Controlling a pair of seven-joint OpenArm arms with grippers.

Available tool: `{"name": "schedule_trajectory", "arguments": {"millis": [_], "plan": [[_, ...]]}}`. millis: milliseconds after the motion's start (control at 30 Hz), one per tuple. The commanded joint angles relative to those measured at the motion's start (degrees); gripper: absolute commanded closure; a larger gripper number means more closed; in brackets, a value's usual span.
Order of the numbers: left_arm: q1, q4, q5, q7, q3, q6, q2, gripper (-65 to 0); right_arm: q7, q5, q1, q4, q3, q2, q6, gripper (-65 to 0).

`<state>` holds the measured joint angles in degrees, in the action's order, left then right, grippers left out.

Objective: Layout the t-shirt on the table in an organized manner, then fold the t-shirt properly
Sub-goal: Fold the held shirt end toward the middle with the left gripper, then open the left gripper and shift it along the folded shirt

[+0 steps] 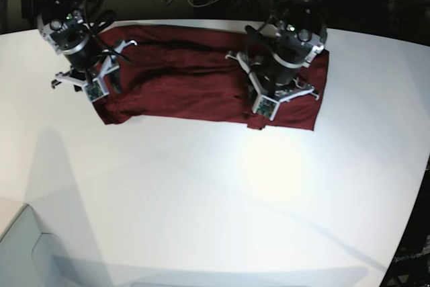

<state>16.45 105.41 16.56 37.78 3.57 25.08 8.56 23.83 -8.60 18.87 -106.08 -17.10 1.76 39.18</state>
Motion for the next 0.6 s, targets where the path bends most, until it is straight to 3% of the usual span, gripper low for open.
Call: {"name": "schedule_trajectory", "arguments": {"millis": [0,400,467,567], "plan": [[-0.40,0.22,-0.60,-1.52,-1.33,-0.25,0.44,0.0,-1.37,0.73,-0.46,-1.13,-0.17,0.31,0.07,-20.0],[-0.40,-2.15,-0.60,-1.60,-3.62,-0.25,0.44,-0.3,-1.37,0.73,-0.19,-1.13,-0.17,0.48,0.07,-20.0],[-0.76,-2.15,-0.60,-1.60,-3.62,-0.25,0.44,-4.1,-1.37,0.73,-0.19,-1.13,-0.17,0.48,0.07,-20.0],[-0.93,-1.98,-0.60,-1.52,-3.62,-0.25,0.44,-15.3,-1.37,0.73,-0.37,-1.13,-0.17,0.48,0.07,-20.0]]}}
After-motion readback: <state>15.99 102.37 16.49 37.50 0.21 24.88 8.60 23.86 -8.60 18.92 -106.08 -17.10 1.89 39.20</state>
